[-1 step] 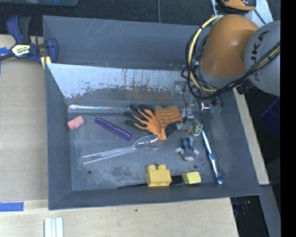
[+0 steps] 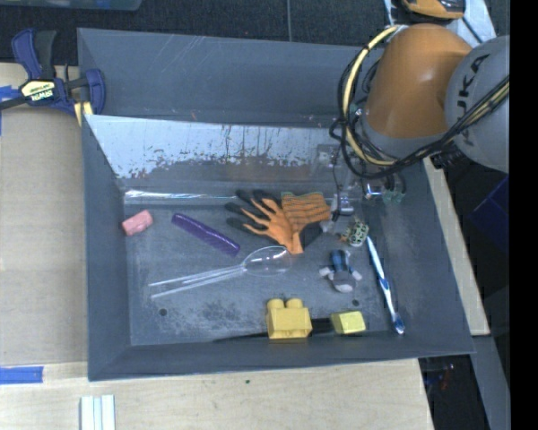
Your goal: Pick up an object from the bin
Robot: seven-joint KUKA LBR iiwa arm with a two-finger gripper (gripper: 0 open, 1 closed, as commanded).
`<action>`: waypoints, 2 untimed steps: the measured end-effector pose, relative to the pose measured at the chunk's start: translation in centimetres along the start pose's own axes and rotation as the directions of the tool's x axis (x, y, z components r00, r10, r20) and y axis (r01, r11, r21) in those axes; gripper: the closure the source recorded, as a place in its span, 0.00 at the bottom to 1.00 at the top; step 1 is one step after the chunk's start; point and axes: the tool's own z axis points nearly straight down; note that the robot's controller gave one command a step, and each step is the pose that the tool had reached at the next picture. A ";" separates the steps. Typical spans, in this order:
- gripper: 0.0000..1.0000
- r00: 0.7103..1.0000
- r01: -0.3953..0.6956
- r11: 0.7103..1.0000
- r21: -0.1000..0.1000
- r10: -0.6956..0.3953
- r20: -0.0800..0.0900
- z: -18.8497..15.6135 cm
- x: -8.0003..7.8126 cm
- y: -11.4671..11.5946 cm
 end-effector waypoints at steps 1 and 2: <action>0.00 0.991 -0.132 0.991 -0.001 0.132 0.004 7.5 0.0 3.3; 0.00 0.999 0.051 0.999 0.004 -0.051 -0.002 9.5 0.1 5.0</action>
Offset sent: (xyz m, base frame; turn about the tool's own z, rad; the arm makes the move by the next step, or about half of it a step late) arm 0.0003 0.0543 -0.0932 -0.0586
